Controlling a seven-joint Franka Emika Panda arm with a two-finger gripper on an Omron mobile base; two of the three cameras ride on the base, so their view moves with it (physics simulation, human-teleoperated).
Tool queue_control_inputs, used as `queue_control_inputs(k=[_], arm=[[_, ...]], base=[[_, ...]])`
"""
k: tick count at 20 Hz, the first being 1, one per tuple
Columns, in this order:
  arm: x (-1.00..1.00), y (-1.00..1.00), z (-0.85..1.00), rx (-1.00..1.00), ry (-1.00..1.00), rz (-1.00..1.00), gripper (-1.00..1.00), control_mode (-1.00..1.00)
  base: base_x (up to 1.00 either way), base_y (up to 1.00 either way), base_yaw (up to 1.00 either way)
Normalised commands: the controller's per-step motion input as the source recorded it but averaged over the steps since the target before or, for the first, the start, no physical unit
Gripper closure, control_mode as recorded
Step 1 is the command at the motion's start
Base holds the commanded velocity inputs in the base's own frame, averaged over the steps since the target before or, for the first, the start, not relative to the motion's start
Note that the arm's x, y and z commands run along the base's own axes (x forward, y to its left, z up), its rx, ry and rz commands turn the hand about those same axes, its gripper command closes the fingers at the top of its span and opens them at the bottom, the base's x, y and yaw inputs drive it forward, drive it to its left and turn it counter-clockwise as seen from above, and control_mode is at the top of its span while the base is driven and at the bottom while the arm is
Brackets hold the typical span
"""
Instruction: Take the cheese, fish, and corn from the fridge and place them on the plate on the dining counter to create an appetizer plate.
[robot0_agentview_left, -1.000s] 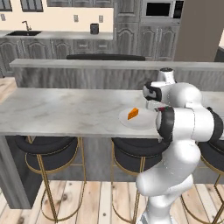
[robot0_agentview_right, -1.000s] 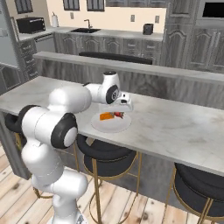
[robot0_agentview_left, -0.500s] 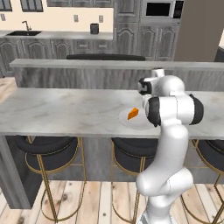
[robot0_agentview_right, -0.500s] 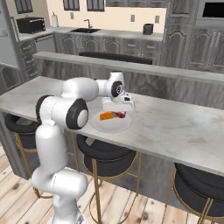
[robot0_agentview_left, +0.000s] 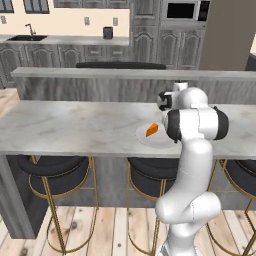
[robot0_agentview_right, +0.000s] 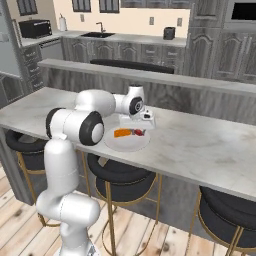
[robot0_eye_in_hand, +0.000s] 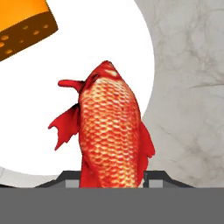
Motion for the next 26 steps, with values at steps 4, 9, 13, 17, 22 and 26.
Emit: queue_control_inputs(k=[4, 9, 13, 17, 22, 26], arm=[[0.00, 0.00, -0.19, 0.00, -0.09, 0.00, 1.00, -1.00], [0.06, 0.00, -0.22, 0.00, -0.05, 0.00, 1.00, -1.00], [0.15, 0.01, -0.34, 0.00, -0.05, 0.00, 1.00, -1.00], [0.21, 0.05, -0.22, 0.00, -0.02, 0.00, 1.00, -1.00], [0.38, 0.02, -0.11, 0.00, -0.01, 0.00, 1.00, -1.00], [0.38, 0.00, -0.14, 0.00, -0.03, 0.00, 1.00, -1.00]], base=[[0.00, 0.00, 0.00], [0.00, 0.00, 0.00], [0.00, 0.00, 0.00], [0.00, 0.00, 0.00], [0.00, 0.00, 0.00], [0.00, 0.00, 0.00]])
